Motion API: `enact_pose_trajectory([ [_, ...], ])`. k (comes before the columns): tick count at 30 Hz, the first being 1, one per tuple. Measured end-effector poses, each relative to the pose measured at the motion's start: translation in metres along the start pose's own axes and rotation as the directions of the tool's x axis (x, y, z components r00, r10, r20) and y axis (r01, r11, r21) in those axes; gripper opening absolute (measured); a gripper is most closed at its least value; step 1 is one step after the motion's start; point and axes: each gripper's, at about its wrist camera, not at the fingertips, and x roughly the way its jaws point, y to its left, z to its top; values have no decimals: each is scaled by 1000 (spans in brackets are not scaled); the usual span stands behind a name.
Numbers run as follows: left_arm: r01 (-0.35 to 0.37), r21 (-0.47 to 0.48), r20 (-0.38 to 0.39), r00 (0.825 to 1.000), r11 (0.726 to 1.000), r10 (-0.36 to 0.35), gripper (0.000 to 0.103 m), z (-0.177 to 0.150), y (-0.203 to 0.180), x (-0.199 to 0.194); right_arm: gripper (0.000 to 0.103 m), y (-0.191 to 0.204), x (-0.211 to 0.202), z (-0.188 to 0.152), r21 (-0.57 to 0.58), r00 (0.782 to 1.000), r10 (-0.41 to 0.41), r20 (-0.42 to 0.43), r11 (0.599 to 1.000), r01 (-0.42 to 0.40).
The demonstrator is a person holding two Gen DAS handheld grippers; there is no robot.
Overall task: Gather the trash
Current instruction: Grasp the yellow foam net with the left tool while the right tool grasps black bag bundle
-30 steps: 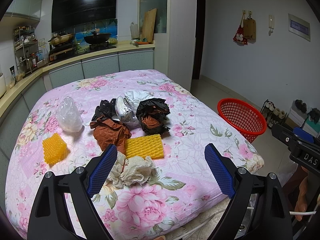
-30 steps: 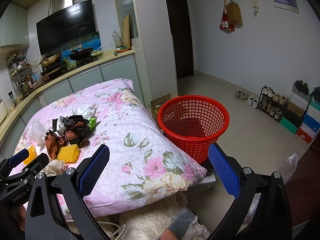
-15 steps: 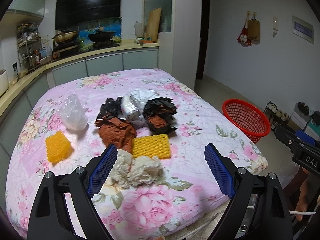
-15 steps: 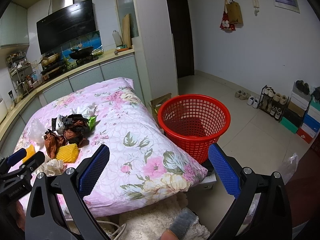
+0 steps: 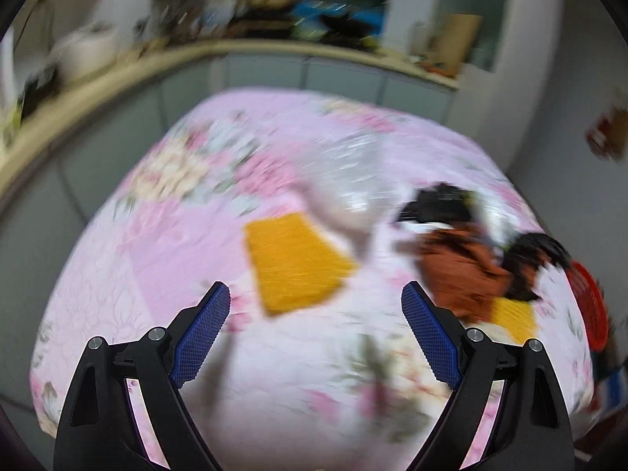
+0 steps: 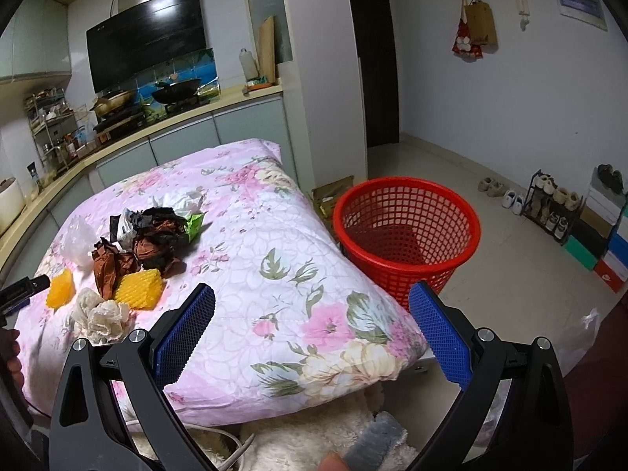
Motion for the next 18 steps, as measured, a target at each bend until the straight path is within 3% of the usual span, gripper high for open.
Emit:
enact_pose_trajectory([
  [5,64,-109,-83,994,992,-73,86,17,29,32,96,6,11,-2,0,999,20,-25,1000,-20],
  [9,108,-150,-126,984,983,-127,86,24,32,55,96,9,19,-4,4,999,32,-44,999,-31],
  [11,99,-145,-132,984,985,-118,85,26,28,64,96,9,21,-5,5,998,34,-53,999,-34],
  [16,99,-109,-127,985,989,-112,47,30,17,70,96,15,27,-7,-10,996,49,-71,999,-49],
  [18,114,-107,-127,984,988,-127,37,32,16,69,96,19,28,-7,-20,995,65,-76,998,-67],
])
